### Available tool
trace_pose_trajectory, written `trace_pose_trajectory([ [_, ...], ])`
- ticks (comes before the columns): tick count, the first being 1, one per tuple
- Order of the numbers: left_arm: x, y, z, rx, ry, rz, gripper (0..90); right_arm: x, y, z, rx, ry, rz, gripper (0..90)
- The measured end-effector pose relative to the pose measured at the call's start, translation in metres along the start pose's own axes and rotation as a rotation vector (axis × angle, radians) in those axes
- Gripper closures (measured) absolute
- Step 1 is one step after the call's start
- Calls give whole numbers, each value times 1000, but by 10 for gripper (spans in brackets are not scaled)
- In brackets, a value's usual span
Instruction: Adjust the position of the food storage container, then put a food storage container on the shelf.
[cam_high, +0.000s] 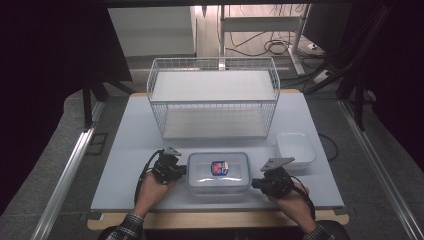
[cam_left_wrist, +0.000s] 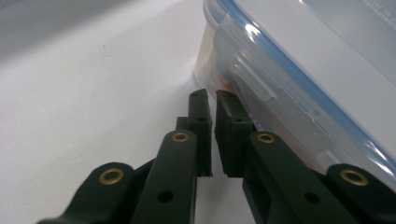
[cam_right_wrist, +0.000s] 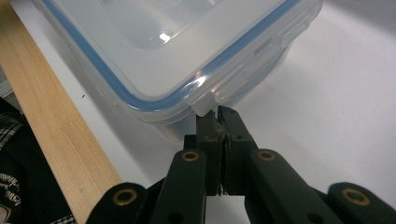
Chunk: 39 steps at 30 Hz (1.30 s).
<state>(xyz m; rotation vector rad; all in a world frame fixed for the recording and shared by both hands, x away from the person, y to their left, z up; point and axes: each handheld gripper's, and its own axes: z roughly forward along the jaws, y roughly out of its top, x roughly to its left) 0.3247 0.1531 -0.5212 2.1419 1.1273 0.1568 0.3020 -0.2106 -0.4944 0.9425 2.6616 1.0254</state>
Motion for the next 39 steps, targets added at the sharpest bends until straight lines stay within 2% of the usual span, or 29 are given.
trace_pose_trajectory([
  [3,2,-7,-12,-32,3,-8,751,-3,-1,-3,-9,13,9,839],
  [5,4,-17,-22,-57,-1,-22,649,-7,-2,-7,-13,3,6,801],
  [7,7,-28,-30,-77,-1,-9,541,-10,-4,-11,-23,-2,4,754],
  [8,8,-33,-34,-86,19,3,502,-11,-4,-12,-31,-5,1,726],
  [10,10,-40,-40,-108,40,5,404,-14,-6,-15,-50,-15,-3,638],
  [14,11,-51,-49,-171,31,0,255,-18,-8,-21,-99,-44,-10,414],
  [16,9,-56,-50,-167,25,-3,195,-20,-9,-23,-143,-35,-1,312],
  [18,7,-61,-51,-147,23,-11,170,-21,-10,-23,-167,-23,4,246],
  [19,7,-61,-51,-147,23,-11,140,-21,-10,-23,-167,-23,4,246],
  [20,5,-63,-49,-130,21,-11,123,-22,-11,-21,-169,-17,7,208],
  [22,4,-64,-48,-124,33,-5,113,-22,-11,-19,-158,-14,18,190],
  [26,2,-62,-49,-148,48,10,83,-23,-10,-17,-158,-6,24,133],
  [30,4,-62,-48,-173,28,26,57,-25,-9,-17,-174,6,41,85],
  [32,6,-61,-48,-178,26,15,47,-26,-8,-17,-179,16,51,68],
  [34,6,-59,-49,-171,21,-14,47,-27,-6,-17,-185,26,57,55],
  [39,2,-51,-53,-181,8,-19,57,-26,0,-15,-179,31,31,25],
])
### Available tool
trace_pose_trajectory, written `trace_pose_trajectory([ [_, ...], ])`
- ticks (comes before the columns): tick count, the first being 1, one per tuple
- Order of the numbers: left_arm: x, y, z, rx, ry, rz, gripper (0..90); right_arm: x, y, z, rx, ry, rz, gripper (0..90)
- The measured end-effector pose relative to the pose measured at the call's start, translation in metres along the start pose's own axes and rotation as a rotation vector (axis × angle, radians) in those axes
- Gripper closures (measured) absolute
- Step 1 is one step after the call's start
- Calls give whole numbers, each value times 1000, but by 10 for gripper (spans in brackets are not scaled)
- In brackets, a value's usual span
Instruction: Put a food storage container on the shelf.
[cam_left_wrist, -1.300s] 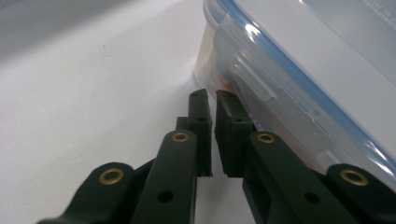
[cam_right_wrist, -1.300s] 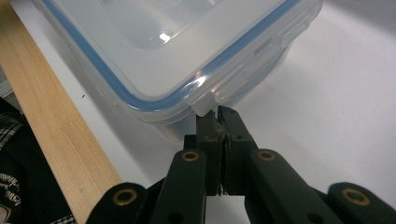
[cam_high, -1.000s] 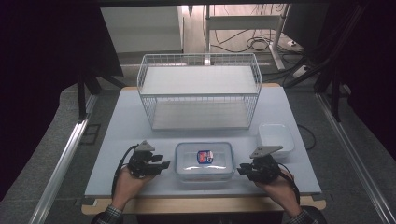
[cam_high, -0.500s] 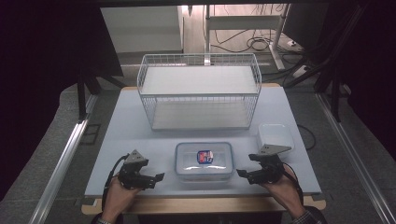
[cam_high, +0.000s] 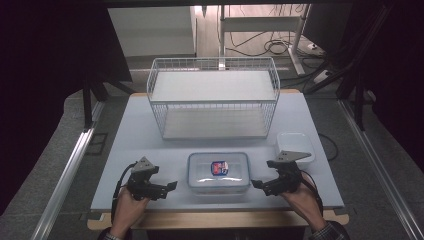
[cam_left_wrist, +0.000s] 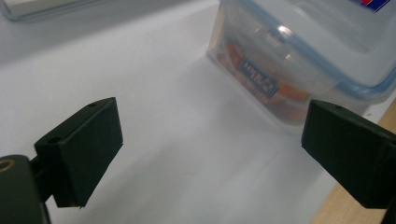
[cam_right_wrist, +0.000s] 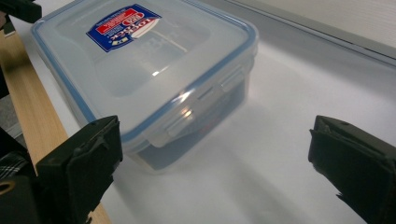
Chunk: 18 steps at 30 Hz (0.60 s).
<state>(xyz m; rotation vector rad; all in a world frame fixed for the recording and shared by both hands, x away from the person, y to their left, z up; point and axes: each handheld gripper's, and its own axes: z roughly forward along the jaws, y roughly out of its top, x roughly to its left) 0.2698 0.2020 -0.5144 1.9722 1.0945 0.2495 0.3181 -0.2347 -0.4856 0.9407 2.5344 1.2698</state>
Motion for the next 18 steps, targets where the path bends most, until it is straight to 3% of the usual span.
trace_pose_trajectory([
  [5,-9,14,5,30,1,20,41,3,8,7,28,17,6,22],
  [8,-13,25,8,32,-19,18,41,4,14,10,59,22,13,22],
  [13,-17,38,19,45,-91,11,57,4,23,11,49,55,46,26],
  [18,-11,44,39,86,-159,-30,50,1,28,26,87,83,87,35],
])
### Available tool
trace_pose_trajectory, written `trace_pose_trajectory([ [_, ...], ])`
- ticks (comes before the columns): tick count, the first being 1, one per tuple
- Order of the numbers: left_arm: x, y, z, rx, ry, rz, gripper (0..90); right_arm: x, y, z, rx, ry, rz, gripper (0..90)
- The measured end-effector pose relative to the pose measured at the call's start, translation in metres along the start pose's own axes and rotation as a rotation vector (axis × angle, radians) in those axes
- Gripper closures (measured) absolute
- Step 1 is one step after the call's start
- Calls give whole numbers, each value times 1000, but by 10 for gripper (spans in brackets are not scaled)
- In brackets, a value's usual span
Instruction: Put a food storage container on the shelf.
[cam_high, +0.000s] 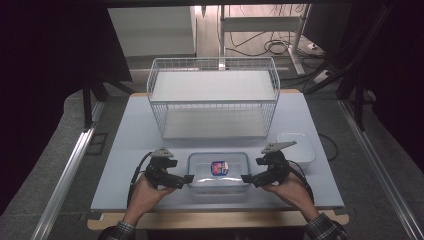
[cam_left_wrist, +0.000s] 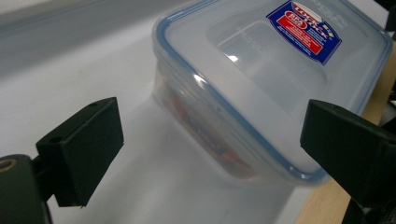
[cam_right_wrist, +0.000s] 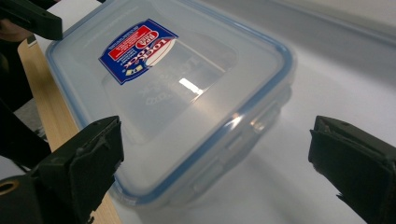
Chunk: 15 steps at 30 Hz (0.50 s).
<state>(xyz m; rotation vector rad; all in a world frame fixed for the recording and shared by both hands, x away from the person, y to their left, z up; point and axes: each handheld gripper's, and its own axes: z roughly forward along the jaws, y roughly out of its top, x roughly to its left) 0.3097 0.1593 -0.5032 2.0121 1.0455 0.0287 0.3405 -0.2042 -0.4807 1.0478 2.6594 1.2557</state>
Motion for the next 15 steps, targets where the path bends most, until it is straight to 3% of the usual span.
trace_pose_trajectory([
  [3,5,3,9,19,-67,-36,17,-2,2,11,33,36,11,28],
  [8,8,4,29,67,-224,-85,0,-5,3,23,53,118,67,9],
  [11,7,3,26,60,-224,-90,4,-7,1,26,51,136,108,10],
  [15,6,-3,17,45,-229,-114,109,-8,-2,22,72,162,161,69],
])
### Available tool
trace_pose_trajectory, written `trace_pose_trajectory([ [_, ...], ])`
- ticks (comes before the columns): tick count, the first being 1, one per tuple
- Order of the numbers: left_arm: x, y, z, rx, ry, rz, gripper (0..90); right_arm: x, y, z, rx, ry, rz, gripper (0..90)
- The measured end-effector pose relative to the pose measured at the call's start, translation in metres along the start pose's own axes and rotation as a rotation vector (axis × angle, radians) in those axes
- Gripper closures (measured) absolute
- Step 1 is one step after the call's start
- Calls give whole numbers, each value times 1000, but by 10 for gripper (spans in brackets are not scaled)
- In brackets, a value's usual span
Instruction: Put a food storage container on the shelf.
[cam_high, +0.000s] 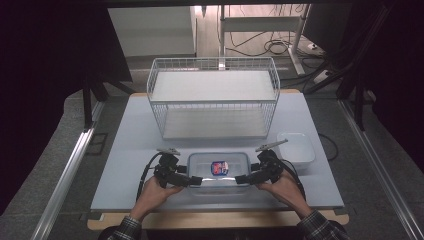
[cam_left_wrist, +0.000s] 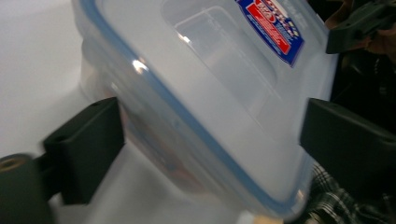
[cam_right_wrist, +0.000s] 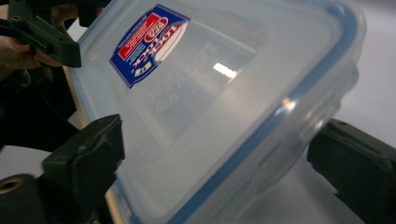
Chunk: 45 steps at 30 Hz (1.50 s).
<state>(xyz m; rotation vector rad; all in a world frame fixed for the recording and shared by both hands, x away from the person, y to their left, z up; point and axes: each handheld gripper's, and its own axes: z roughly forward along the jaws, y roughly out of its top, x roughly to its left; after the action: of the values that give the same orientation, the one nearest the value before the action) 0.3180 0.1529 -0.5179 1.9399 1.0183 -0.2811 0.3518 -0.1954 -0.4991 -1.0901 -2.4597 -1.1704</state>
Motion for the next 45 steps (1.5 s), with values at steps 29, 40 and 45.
trace_pose_trajectory([
  [29,-25,-8,-39,-248,74,4,521,21,-6,-39,-232,-37,3,511],
  [40,-32,9,-54,-269,96,30,528,24,13,-49,-275,-26,-38,513],
  [45,-36,22,-64,-282,108,47,527,27,27,-55,-293,-27,-58,512],
])
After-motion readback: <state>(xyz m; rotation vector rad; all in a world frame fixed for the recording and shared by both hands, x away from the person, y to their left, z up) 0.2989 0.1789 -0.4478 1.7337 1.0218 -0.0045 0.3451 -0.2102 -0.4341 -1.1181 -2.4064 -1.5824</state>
